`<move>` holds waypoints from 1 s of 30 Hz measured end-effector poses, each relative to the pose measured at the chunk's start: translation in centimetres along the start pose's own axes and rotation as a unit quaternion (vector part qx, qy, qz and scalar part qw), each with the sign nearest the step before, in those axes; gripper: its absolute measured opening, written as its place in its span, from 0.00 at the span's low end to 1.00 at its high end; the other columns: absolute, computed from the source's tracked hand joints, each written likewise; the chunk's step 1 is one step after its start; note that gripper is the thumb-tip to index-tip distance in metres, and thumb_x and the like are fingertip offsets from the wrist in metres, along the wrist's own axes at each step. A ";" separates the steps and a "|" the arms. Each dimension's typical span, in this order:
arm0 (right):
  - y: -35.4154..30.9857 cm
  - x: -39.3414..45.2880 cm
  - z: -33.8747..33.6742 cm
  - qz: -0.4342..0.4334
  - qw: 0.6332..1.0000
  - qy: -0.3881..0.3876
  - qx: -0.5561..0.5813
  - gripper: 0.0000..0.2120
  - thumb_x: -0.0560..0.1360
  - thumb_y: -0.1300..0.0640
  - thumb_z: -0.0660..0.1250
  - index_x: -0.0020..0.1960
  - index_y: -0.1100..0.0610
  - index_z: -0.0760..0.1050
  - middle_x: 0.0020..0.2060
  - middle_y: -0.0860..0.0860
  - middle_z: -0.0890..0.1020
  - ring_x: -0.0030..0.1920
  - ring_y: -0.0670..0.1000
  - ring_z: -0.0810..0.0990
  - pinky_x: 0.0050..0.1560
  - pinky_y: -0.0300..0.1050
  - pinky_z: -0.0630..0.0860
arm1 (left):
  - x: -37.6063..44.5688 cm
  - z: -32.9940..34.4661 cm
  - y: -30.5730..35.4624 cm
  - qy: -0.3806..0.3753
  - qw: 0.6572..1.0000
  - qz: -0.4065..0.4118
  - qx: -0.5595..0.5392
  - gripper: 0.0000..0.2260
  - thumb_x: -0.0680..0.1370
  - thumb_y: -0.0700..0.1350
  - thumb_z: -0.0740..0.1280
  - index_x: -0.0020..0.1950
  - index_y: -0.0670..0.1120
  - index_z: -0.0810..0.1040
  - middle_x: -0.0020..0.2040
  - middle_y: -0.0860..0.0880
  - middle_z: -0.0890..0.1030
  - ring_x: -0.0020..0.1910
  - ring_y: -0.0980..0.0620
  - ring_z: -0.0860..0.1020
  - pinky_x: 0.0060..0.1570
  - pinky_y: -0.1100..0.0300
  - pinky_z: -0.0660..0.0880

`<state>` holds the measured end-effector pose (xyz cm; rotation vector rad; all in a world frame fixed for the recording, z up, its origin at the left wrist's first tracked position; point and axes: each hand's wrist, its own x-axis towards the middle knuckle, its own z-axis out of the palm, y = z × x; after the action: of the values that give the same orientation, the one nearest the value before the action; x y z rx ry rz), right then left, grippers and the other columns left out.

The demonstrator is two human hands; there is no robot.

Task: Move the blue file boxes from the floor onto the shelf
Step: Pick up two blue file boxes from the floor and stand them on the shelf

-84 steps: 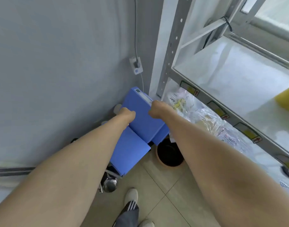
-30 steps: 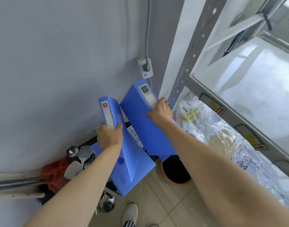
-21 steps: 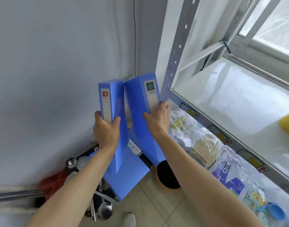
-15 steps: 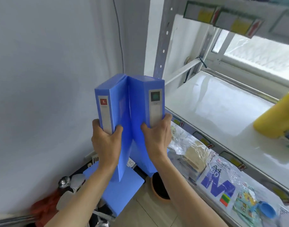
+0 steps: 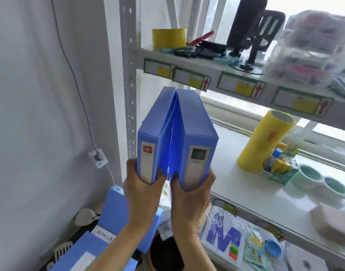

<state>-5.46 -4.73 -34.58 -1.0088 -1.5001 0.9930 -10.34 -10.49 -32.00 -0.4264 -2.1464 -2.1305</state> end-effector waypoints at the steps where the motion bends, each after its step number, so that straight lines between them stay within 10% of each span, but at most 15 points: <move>1: 0.2 0.7 0.7 -0.009 1.000 0.009 0.011 0.34 0.65 0.50 0.79 0.63 0.37 0.63 0.52 0.32 0.75 0.51 0.47 0.80 0.50 0.56 0.82 | 0.8 0.9 -0.2 -0.011 1.000 0.002 -0.008 0.15 0.70 0.38 0.74 0.50 0.46 0.71 0.39 0.56 0.76 0.36 0.61 0.78 0.34 0.76 0.72; 10: 1.2 8.4 8.5 -0.064 0.996 0.031 0.062 0.31 0.72 0.51 0.76 0.63 0.30 0.62 0.57 0.36 0.76 0.56 0.47 0.79 0.52 0.52 0.82 | 9.1 8.7 -2.9 -0.090 0.994 0.048 -0.029 0.24 0.71 0.47 0.72 0.66 0.46 0.73 0.57 0.47 0.82 0.53 0.46 0.81 0.52 0.55 0.82; 15: 2.7 12.4 11.9 -0.064 0.994 0.057 0.068 0.28 0.74 0.48 0.73 0.69 0.45 0.65 0.61 0.44 0.76 0.58 0.50 0.78 0.52 0.55 0.82 | 12.9 12.1 -3.9 -0.129 0.989 0.064 -0.025 0.23 0.74 0.46 0.72 0.67 0.46 0.71 0.60 0.47 0.81 0.56 0.45 0.80 0.55 0.56 0.81; 30: 5.8 14.9 14.0 -0.068 0.996 0.053 0.038 0.29 0.73 0.47 0.73 0.68 0.49 0.63 0.63 0.47 0.73 0.60 0.50 0.77 0.49 0.42 0.82 | 16.6 14.3 -6.9 -0.209 0.976 0.036 -0.047 0.24 0.74 0.50 0.72 0.68 0.44 0.71 0.60 0.45 0.80 0.55 0.45 0.81 0.53 0.51 0.81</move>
<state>-20.55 9.97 -37.53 -0.8789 -1.4138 0.8806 -26.11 5.98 -34.73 -1.0280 -2.1843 -2.2705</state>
